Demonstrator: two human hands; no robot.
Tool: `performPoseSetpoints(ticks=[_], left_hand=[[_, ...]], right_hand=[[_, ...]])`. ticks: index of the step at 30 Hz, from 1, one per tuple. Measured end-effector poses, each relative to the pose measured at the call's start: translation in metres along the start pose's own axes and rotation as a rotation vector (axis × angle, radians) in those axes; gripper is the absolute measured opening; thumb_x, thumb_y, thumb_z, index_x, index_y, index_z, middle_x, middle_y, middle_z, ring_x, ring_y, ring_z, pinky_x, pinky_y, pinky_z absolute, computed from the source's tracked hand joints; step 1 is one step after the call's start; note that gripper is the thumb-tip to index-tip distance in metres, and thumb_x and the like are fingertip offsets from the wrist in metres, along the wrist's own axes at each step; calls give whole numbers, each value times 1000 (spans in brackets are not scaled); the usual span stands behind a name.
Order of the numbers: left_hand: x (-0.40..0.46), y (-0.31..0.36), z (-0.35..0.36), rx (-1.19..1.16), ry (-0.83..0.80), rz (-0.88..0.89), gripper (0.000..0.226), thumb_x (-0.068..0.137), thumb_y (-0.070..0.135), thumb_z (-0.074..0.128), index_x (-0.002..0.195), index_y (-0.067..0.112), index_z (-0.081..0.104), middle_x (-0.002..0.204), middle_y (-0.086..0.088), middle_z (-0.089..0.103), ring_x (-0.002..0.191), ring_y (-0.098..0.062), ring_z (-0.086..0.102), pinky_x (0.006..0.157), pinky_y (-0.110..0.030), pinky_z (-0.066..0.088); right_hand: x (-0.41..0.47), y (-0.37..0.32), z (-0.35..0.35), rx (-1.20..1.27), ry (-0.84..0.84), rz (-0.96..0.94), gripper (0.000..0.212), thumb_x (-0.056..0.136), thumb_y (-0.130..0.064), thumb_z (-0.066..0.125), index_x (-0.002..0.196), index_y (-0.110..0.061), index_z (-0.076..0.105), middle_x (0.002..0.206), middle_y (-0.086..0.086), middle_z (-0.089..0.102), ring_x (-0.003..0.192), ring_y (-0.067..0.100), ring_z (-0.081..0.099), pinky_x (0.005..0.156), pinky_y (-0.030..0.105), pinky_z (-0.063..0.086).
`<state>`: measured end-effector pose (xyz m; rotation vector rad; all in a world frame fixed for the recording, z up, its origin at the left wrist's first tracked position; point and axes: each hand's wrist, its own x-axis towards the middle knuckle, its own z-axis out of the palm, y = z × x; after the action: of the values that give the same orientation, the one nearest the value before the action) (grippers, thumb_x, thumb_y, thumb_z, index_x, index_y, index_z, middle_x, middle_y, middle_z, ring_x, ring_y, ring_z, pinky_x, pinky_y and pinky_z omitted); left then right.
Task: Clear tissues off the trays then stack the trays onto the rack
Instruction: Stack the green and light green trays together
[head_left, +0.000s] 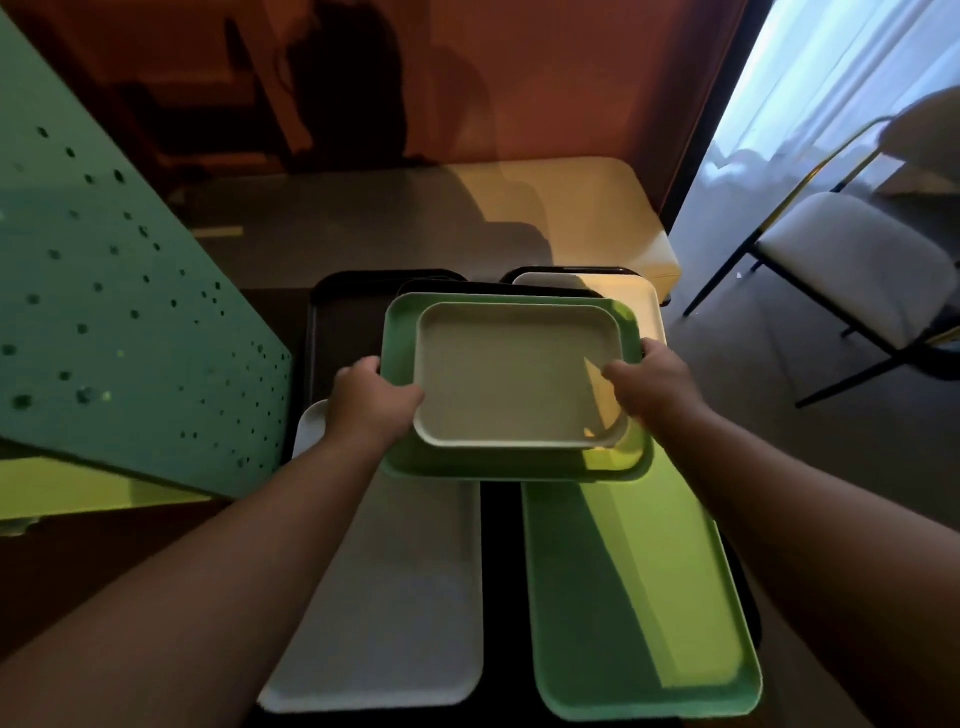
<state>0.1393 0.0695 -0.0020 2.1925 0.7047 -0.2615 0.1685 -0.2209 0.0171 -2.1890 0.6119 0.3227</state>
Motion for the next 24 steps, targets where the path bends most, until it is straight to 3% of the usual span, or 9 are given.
performPoseSetpoints(ticks=[2, 4, 7, 9, 12, 15, 18, 21, 24], left_hand=[[20, 15, 2, 14, 1, 12, 75, 50, 49, 59, 118, 19, 67, 109, -8, 69, 91, -28, 68, 80, -43, 59], [31, 30, 3, 7, 6, 21, 42, 63, 34, 65, 101, 17, 72, 94, -6, 71, 81, -27, 68, 73, -40, 59], [50, 34, 10, -6, 5, 16, 16, 71, 23, 62, 80, 11, 69, 78, -9, 69, 71, -30, 66, 63, -36, 55], [58, 24, 13, 55, 4, -3, 30, 68, 30, 58, 88, 12, 71, 94, -14, 69, 80, -34, 66, 70, -38, 58], [61, 10, 23, 170, -3, -75, 58, 68, 40, 53, 116, 11, 66, 120, -17, 61, 99, -39, 63, 87, -45, 56], [53, 3, 27, 94, -41, -83, 56, 65, 43, 52, 110, 12, 65, 109, -13, 67, 94, -36, 65, 86, -45, 56], [44, 5, 21, 6, 26, 10, 46, 64, 46, 57, 100, 18, 67, 102, -10, 68, 85, -31, 66, 78, -44, 58], [39, 10, 7, -380, 80, 49, 42, 75, 29, 68, 115, 19, 68, 103, -10, 72, 87, -28, 70, 76, -43, 61], [30, 13, -1, -1217, -51, -147, 58, 80, 15, 70, 136, 7, 57, 123, -16, 68, 103, -31, 68, 83, -44, 59]], right_hand=[[19, -9, 2, -47, 6, 3, 39, 93, -26, 68, 128, -11, 57, 101, 10, 66, 92, 30, 68, 85, 52, 61], [34, -14, 7, -69, -7, 2, 43, 91, -27, 69, 130, -12, 56, 102, 9, 64, 95, 30, 66, 86, 52, 60], [53, -14, 18, -120, -19, -4, 67, 88, -32, 70, 146, -19, 41, 116, 9, 59, 108, 33, 61, 93, 56, 56], [57, -8, 26, -140, -11, 7, 78, 86, -35, 70, 153, -22, 32, 127, 12, 55, 114, 35, 58, 94, 56, 55], [59, 4, 39, -106, -41, 94, 76, 88, -36, 70, 151, -21, 30, 130, 13, 53, 113, 35, 58, 93, 54, 57], [56, 9, 45, -85, -42, 116, 73, 87, -36, 69, 148, -17, 33, 131, 13, 50, 115, 34, 55, 94, 54, 56], [51, 8, 41, -1, -26, 106, 75, 81, -40, 69, 147, -19, 37, 128, 11, 53, 112, 33, 57, 89, 54, 58], [35, 6, 31, 224, -25, 124, 74, 82, -33, 73, 147, -18, 40, 124, 9, 56, 110, 32, 59, 85, 51, 59], [4, 7, 26, 474, 13, 172, 69, 81, -23, 76, 142, -18, 46, 119, 8, 62, 109, 32, 63, 90, 53, 58]])
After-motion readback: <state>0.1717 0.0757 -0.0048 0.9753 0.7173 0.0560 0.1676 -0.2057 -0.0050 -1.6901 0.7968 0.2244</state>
